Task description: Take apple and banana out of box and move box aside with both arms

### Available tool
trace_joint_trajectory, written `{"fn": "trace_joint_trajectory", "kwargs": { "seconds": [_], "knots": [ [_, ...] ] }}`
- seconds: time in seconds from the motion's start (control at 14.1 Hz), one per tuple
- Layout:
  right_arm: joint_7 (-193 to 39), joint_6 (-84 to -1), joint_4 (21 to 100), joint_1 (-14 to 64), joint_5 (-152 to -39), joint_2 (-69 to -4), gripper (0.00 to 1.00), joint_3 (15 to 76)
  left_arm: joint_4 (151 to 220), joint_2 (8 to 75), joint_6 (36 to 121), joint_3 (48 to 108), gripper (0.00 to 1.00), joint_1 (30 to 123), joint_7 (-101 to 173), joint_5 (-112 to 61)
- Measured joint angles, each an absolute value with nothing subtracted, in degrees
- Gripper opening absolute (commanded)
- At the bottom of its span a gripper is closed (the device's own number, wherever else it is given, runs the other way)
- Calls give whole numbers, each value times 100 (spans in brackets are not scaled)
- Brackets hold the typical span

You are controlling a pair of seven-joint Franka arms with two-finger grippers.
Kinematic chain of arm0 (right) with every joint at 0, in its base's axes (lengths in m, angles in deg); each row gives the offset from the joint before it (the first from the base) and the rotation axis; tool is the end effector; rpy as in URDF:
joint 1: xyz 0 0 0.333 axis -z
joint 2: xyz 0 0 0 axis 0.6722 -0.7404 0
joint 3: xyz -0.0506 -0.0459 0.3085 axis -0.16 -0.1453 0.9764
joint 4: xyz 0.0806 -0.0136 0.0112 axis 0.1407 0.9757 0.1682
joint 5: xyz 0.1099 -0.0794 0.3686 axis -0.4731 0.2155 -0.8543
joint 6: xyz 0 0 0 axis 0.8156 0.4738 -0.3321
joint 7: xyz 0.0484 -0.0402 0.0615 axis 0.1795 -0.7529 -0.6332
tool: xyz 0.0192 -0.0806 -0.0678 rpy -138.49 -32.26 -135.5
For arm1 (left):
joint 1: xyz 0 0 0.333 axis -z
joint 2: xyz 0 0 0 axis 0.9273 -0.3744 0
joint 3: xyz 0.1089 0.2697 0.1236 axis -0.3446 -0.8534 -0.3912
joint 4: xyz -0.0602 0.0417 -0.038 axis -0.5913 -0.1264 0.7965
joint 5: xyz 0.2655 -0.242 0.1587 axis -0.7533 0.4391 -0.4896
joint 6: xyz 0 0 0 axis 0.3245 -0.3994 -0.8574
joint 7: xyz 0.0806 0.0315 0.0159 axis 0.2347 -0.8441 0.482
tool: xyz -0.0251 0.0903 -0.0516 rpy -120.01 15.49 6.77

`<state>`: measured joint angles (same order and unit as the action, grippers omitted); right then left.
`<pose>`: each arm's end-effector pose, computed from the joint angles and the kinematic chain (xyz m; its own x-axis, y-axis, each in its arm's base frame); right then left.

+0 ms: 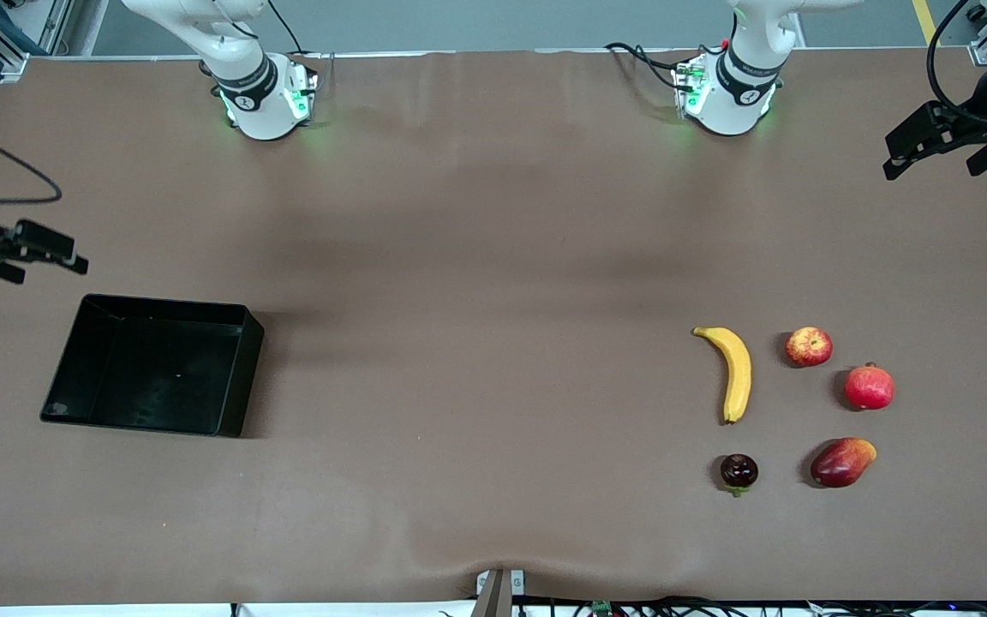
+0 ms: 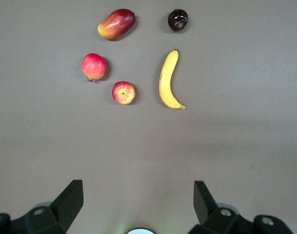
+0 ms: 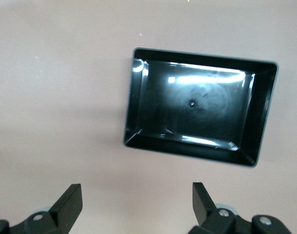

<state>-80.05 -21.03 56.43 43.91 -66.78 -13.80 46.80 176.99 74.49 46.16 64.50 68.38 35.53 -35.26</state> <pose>0.5633 -0.0442 0.5832 0.9996 0.0280 -0.0090 0.0264 -0.9894 -0.1427 0.5009 -0.0448 0.6742 0.9997 0.0191 0.0147 0.0194 -0.9996 -0.0226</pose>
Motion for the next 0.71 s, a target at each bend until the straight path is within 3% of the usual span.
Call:
{"fn": "trace_joint_trajectory", "kwargs": {
  "seconds": [0.28, 0.71],
  "knots": [
    [-7327, -1771, 5555, 3937, -6350, -1176, 100, 4687, 17707, 7446, 4615, 6456, 100, 6844, 3553, -3526],
    [-7291, -1360, 5024, 3933, -6211, -1160, 100, 4612, 17707, 7409, 4616, 6455, 100, 6843, 3553, -3526]
  ]
}}
